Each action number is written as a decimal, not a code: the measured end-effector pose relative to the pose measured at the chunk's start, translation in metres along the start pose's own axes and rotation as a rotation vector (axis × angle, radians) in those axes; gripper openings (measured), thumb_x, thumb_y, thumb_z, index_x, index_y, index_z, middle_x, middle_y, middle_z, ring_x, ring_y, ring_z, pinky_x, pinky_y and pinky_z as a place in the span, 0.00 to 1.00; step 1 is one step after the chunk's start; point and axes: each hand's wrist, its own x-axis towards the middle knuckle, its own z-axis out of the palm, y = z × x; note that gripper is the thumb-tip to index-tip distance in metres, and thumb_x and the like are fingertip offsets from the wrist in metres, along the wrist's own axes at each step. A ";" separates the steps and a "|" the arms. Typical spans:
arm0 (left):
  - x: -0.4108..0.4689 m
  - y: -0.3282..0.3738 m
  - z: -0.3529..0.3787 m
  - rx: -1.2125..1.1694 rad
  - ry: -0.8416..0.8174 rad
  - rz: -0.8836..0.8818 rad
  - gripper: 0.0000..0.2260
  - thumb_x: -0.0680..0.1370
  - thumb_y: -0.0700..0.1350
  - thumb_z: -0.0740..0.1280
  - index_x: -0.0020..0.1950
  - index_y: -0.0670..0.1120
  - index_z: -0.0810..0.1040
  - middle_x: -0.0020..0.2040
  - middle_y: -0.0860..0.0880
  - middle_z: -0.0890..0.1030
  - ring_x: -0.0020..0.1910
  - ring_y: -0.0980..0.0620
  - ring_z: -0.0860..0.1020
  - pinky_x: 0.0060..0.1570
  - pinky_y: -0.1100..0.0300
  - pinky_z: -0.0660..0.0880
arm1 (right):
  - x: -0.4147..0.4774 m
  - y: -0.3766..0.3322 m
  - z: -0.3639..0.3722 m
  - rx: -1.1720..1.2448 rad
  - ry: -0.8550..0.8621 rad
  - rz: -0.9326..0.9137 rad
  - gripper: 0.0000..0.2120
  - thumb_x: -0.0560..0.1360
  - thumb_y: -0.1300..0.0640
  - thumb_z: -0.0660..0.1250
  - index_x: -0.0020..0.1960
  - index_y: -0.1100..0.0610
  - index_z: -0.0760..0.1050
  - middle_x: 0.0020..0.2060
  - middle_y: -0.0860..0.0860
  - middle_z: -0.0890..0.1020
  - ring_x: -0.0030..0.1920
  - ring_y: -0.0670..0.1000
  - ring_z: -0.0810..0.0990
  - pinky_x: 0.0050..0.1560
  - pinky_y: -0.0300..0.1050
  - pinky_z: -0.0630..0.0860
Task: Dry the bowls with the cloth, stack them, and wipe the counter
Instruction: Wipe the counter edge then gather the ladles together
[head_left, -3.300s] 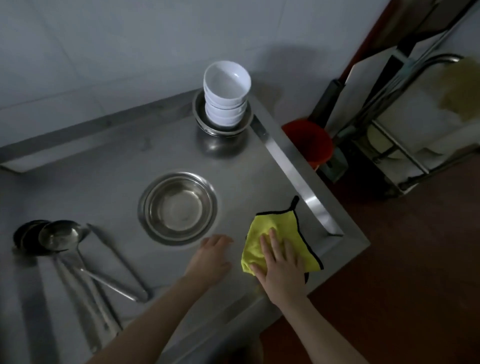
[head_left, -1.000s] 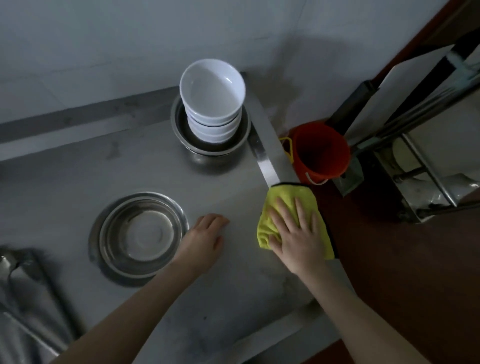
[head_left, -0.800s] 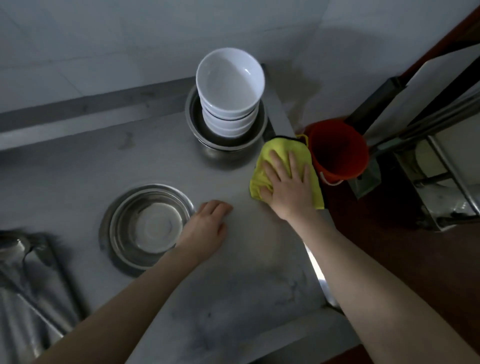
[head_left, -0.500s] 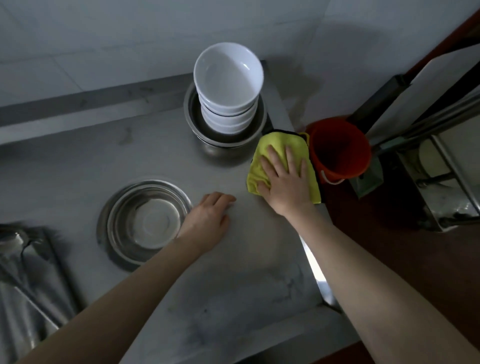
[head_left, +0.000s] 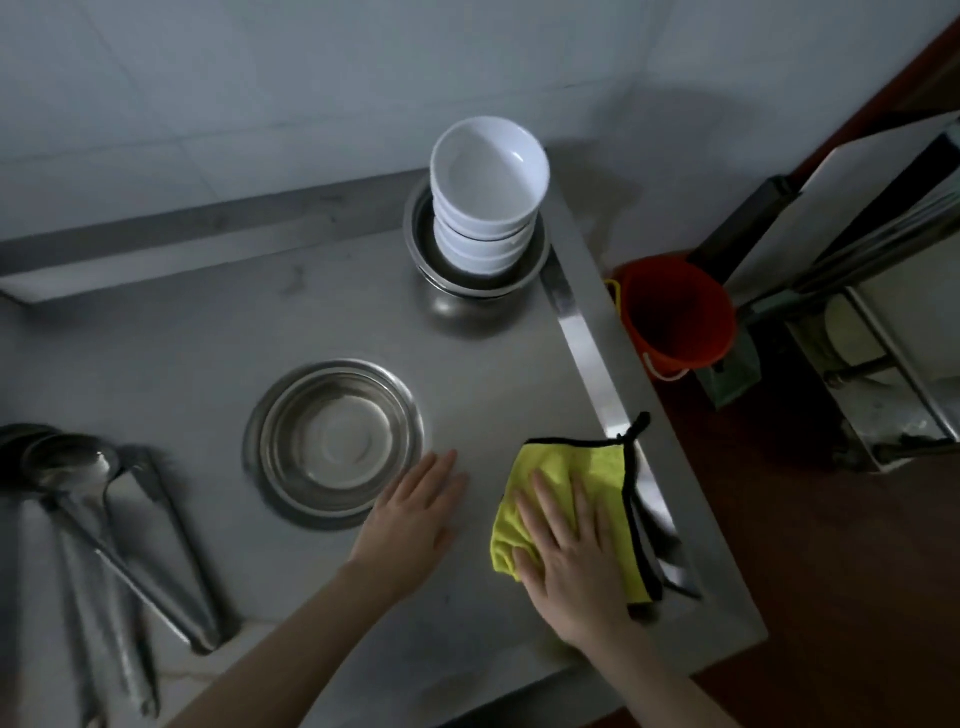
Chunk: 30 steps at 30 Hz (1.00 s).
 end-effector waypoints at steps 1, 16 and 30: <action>-0.011 -0.006 0.004 0.006 -0.001 0.005 0.30 0.68 0.52 0.69 0.71 0.49 0.73 0.74 0.45 0.69 0.70 0.44 0.72 0.64 0.46 0.73 | 0.004 -0.009 0.000 0.011 0.003 0.001 0.29 0.78 0.38 0.53 0.76 0.46 0.57 0.78 0.46 0.51 0.76 0.63 0.49 0.70 0.66 0.57; -0.072 -0.129 -0.027 0.018 0.103 -0.264 0.37 0.65 0.60 0.71 0.72 0.52 0.70 0.74 0.44 0.68 0.72 0.43 0.68 0.65 0.41 0.69 | 0.213 -0.131 -0.026 0.008 0.095 -0.012 0.33 0.73 0.38 0.51 0.76 0.49 0.59 0.77 0.49 0.57 0.74 0.65 0.54 0.70 0.68 0.56; -0.061 -0.207 -0.065 -0.085 0.237 -0.618 0.36 0.69 0.52 0.74 0.74 0.44 0.67 0.76 0.43 0.64 0.74 0.39 0.63 0.68 0.40 0.67 | 0.349 -0.262 -0.044 -0.026 0.032 -0.340 0.31 0.76 0.38 0.48 0.77 0.47 0.51 0.78 0.45 0.49 0.76 0.62 0.46 0.73 0.63 0.47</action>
